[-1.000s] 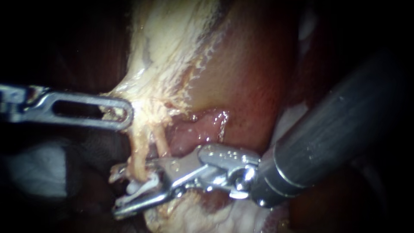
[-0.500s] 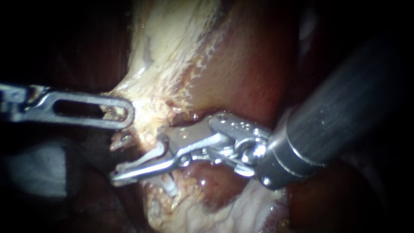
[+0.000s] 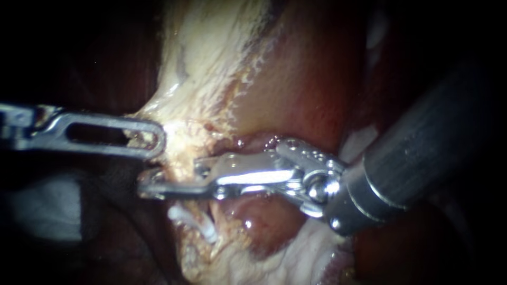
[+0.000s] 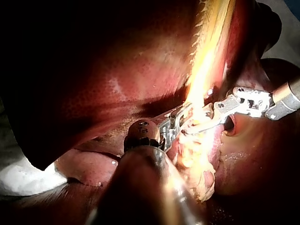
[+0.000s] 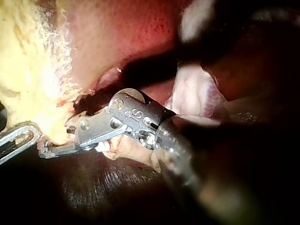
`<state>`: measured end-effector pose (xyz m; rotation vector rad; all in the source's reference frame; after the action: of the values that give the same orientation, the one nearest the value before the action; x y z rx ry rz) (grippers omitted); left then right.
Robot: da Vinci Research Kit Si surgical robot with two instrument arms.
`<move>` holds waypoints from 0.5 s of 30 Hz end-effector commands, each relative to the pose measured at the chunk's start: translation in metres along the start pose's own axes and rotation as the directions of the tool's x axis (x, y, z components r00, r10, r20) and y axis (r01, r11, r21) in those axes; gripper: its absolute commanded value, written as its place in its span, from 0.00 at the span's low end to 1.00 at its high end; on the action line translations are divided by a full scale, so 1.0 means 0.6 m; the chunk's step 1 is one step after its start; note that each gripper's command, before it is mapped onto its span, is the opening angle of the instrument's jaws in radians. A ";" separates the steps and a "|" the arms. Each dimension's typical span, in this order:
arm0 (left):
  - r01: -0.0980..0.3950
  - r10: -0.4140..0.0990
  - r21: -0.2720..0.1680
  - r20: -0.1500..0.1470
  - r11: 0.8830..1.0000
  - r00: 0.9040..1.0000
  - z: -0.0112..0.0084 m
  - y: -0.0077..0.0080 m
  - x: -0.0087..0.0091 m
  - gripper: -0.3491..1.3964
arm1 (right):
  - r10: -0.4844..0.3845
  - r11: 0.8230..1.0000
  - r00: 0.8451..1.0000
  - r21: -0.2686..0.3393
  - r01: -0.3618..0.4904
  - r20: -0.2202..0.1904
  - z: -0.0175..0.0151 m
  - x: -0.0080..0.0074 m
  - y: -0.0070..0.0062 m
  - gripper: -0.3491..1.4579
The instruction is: Clipping third clip left tube
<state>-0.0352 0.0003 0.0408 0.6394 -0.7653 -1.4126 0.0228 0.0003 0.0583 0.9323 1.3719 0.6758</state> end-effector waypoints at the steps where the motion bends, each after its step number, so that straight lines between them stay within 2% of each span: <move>1: 0.000 0.000 0.000 0.000 1.000 1.000 0.0000 -0.0001 0.0000 0.00 | 0.000 1.000 1.000 -0.004 0.000 0.020 0.0000 -0.0004 0.0003 0.00; 3: 0.000 0.000 0.000 0.000 1.000 1.000 0.0000 0.0000 0.0000 0.00 | -0.001 1.000 1.000 -0.008 0.001 0.031 0.0001 -0.0008 0.0005 0.00; 15: 0.000 0.000 0.000 0.000 1.000 1.000 -0.0001 0.0000 -0.0001 0.00 | 0.009 1.000 0.999 0.009 -0.009 0.036 0.0008 -0.0012 0.0005 0.00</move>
<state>-0.0352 0.0003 0.0408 0.6393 -0.7652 -1.4129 0.0232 -0.0003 0.0589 0.9556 1.3401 0.6556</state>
